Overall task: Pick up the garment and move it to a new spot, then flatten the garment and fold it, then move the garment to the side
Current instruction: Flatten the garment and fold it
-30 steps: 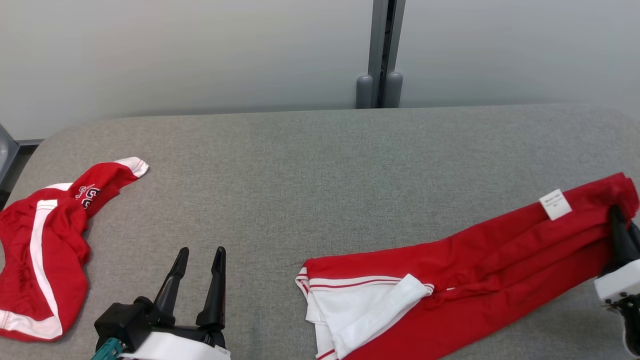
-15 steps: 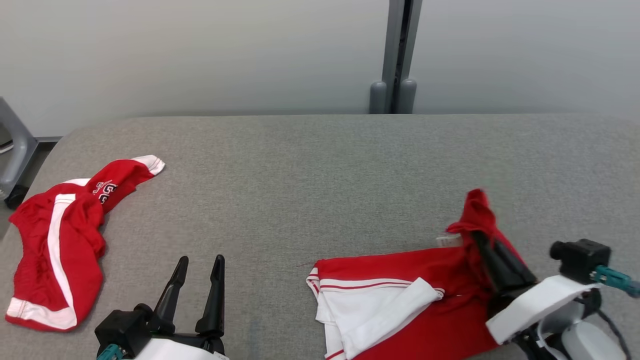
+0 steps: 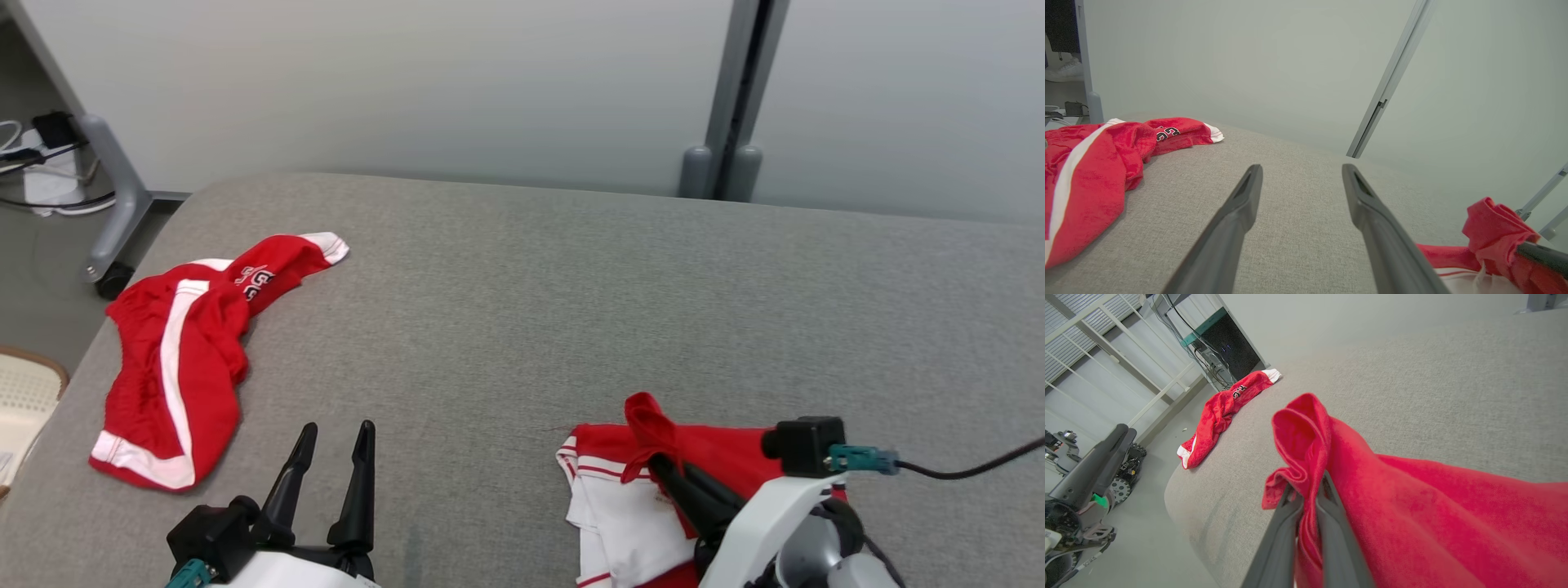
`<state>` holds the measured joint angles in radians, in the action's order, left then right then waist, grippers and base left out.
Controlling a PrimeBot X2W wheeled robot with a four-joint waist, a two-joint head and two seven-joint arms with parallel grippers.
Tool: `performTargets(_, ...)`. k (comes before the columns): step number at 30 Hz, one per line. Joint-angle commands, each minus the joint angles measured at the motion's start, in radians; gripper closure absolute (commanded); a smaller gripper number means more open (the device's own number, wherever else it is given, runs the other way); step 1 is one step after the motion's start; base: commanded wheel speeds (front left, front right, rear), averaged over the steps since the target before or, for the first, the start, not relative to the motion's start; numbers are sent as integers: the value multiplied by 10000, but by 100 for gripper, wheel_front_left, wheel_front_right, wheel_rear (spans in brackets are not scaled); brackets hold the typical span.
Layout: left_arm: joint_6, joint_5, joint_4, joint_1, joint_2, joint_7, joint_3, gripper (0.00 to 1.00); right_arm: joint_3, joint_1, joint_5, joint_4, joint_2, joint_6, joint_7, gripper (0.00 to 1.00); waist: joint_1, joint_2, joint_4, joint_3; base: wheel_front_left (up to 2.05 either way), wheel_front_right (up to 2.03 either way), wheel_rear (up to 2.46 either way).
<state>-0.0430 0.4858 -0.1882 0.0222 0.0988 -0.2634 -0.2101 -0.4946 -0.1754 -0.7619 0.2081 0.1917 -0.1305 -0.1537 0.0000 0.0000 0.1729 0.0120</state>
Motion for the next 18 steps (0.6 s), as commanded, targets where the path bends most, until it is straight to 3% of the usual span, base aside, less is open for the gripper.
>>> performTargets(1,-38,-31,-36,-146,5,-17,12,0,24,-70,26,129,-87,-3,-81,100,0,0,200,4,0,0,0)
performTargets(10,-139,-124,-202,-217,-72,-15,91,0,-100,-129,217,1285,-834,-5,-791,100,0,0,733,55,0,0,0)
performTargets(11,-147,-130,-209,-215,-74,-15,110,0,-126,-129,252,1354,-865,-5,-880,61,0,0,742,56,0,0,0)
performTargets(12,-156,-137,-212,-206,-77,-15,130,0,-139,-143,272,1376,-892,-5,-912,10,0,0,738,55,0,0,0)
performTargets(13,-156,-134,-211,-188,-78,-17,152,0,-138,-155,288,1383,-910,-5,-965,0,0,0,724,55,0,0,0)
performTargets(18,-150,-186,-217,-135,-96,-15,230,0,-61,-219,395,1027,-805,-5,-1056,0,0,0,478,41,0,0,0)
